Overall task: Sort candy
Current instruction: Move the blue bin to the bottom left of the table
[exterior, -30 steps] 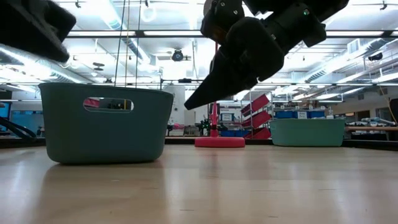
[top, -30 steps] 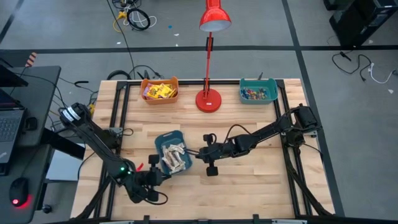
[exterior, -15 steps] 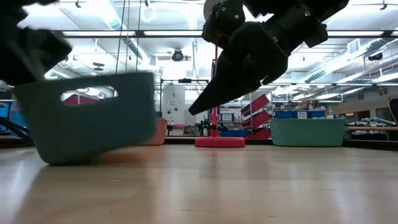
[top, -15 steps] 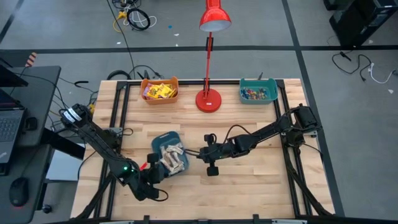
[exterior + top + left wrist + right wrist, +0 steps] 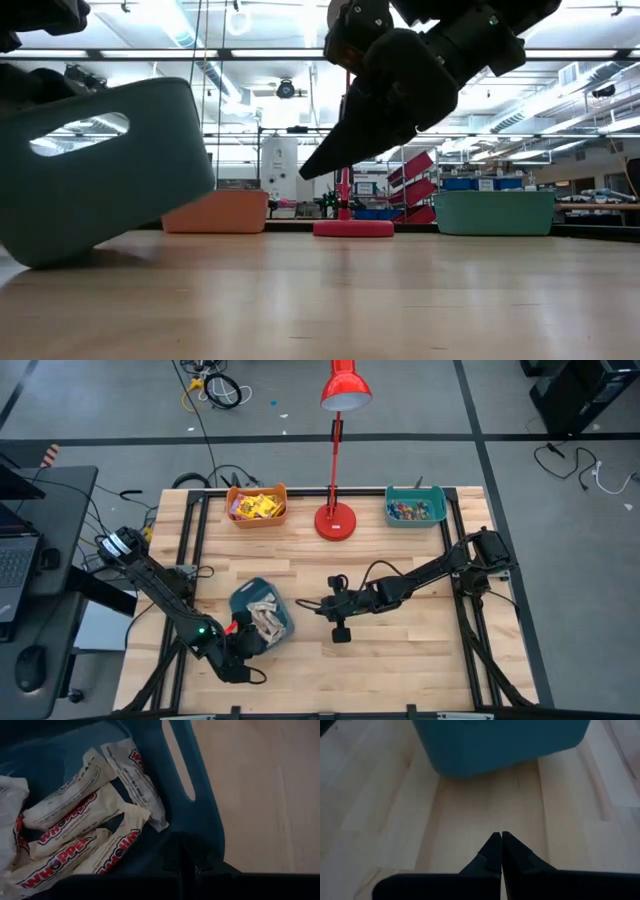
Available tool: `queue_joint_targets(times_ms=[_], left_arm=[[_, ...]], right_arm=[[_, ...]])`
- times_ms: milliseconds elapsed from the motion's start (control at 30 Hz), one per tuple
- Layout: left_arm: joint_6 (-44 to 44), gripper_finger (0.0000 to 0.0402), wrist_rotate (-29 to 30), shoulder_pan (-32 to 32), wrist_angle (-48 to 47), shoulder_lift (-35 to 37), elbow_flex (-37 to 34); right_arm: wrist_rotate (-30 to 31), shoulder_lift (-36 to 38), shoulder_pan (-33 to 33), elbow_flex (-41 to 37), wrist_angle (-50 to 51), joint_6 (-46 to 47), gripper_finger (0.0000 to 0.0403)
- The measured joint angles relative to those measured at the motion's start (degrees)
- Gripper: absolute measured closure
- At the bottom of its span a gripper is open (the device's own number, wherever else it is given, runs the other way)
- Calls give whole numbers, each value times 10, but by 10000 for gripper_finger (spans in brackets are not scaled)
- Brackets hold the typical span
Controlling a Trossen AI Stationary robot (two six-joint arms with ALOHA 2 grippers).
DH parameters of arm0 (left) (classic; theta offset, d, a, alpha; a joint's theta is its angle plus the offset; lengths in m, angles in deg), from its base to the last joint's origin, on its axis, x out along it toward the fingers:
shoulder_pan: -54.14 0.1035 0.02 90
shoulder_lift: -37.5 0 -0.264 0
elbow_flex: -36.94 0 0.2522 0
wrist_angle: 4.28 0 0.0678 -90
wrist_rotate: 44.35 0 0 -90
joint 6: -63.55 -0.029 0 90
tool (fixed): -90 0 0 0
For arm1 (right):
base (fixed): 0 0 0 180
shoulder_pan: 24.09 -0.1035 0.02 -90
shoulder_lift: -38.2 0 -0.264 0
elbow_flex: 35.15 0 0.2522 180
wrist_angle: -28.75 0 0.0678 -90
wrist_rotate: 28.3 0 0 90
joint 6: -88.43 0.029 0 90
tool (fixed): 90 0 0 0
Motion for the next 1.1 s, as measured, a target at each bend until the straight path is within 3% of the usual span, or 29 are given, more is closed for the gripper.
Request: queue_joint_targets(times_ms=[200,667,900,1100], left_arm=[[0,402,-12,0,-10,0,10],[-13,402,-12,-5,-140,1,103],[-43,402,92,-34,-214,5,169],[-34,402,223,-87,-307,5,234]], right_arm=[[0,0,1,0,-20,-5,403],[0,0,1,0,-38,-1,403],[0,-3,1,0,-78,-5,403],[-3,-70,1,11,-164,-8,403]])
